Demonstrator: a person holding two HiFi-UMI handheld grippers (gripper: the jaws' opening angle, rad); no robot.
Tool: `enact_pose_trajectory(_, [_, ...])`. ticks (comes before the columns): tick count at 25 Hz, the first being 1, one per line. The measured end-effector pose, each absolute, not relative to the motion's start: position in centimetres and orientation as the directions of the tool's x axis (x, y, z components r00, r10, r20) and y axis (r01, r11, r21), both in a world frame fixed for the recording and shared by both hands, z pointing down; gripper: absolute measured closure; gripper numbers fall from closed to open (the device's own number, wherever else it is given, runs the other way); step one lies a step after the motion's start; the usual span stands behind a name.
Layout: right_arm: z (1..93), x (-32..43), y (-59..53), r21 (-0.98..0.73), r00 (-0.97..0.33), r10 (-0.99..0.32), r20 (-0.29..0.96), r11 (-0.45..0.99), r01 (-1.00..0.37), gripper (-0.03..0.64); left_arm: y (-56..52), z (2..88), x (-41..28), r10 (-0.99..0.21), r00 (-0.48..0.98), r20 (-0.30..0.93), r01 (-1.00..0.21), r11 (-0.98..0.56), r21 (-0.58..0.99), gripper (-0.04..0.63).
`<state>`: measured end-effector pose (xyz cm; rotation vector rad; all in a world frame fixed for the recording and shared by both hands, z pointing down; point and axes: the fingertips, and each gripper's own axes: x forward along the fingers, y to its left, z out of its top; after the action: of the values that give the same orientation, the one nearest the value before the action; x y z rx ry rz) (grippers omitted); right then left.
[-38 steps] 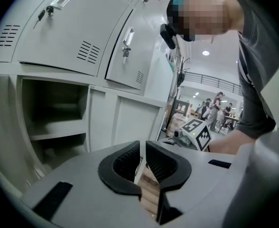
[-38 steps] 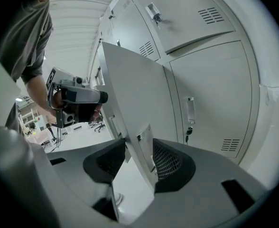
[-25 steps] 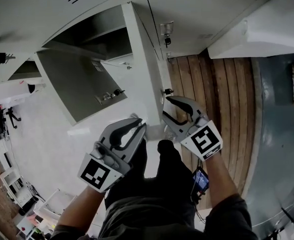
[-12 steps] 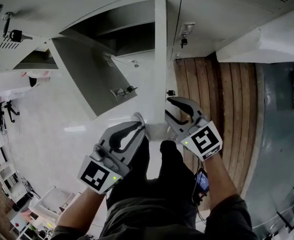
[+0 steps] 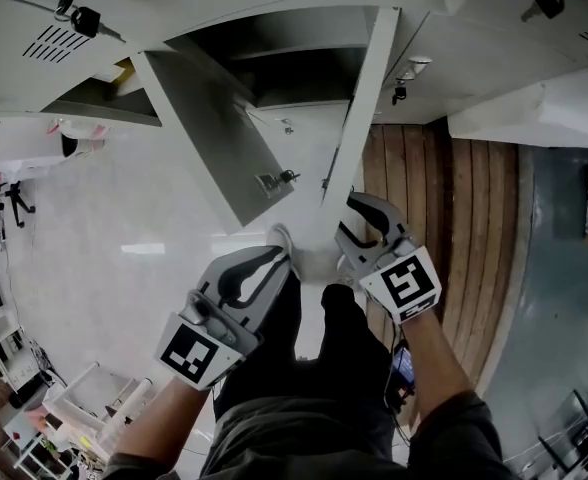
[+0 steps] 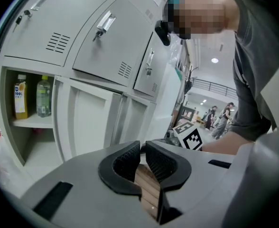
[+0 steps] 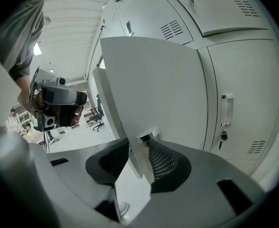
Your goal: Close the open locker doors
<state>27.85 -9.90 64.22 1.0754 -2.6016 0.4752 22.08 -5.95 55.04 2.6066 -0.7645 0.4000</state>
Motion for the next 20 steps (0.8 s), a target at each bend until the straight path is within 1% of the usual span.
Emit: enact_pose_trajectory(20, [64.4,23.3,-13.2,-0.236,-0.627,-0.677,0.386,0.585,-0.776,0.485,-7.2,55.1,15.8,-0.510,0.783,0.357,-0.613,-0.730,0.302,0.554])
